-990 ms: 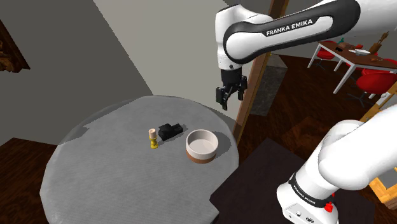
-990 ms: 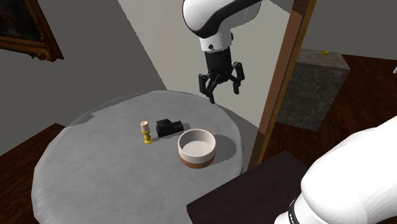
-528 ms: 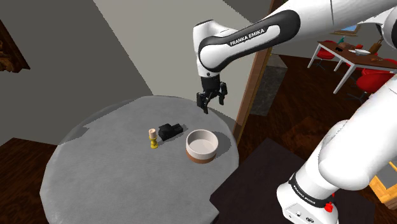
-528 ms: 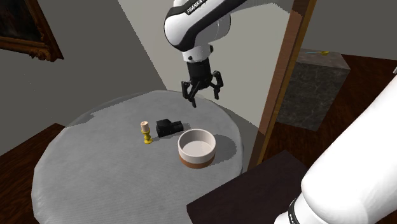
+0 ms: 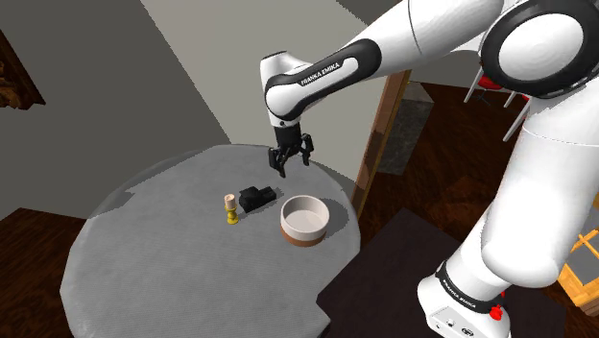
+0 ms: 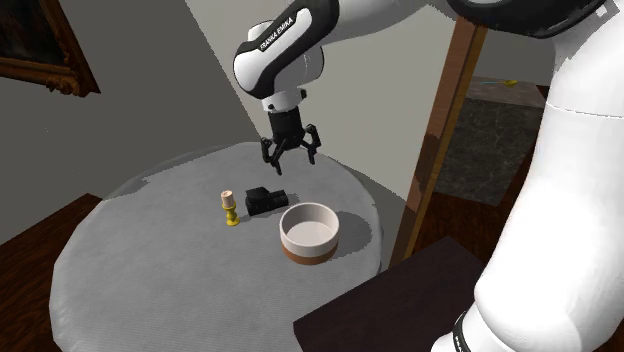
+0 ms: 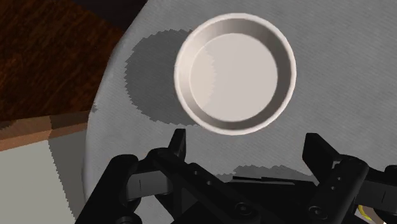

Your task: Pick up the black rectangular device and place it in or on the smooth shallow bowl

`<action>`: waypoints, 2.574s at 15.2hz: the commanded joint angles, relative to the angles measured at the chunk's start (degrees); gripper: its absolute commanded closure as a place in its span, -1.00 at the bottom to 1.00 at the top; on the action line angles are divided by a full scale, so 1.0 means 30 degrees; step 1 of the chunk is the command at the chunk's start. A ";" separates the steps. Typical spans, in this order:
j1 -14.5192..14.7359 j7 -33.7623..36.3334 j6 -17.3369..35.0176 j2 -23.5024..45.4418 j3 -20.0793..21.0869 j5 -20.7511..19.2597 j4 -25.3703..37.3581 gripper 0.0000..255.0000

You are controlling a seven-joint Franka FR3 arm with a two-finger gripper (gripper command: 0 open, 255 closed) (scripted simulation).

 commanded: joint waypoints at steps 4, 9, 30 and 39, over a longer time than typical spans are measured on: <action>0.0369 0.0416 0.0175 0.3992 0.0049 -0.0087 0.3688 -1.00; 0.0849 0.0683 -0.0550 0.8099 0.0038 -0.0124 0.8412 -1.00; 0.1695 0.0864 -0.1425 1.4994 -0.0055 -0.0137 1.6086 -1.00; 0.1693 0.0862 -0.1429 1.4992 -0.0056 -0.0138 1.6087 1.00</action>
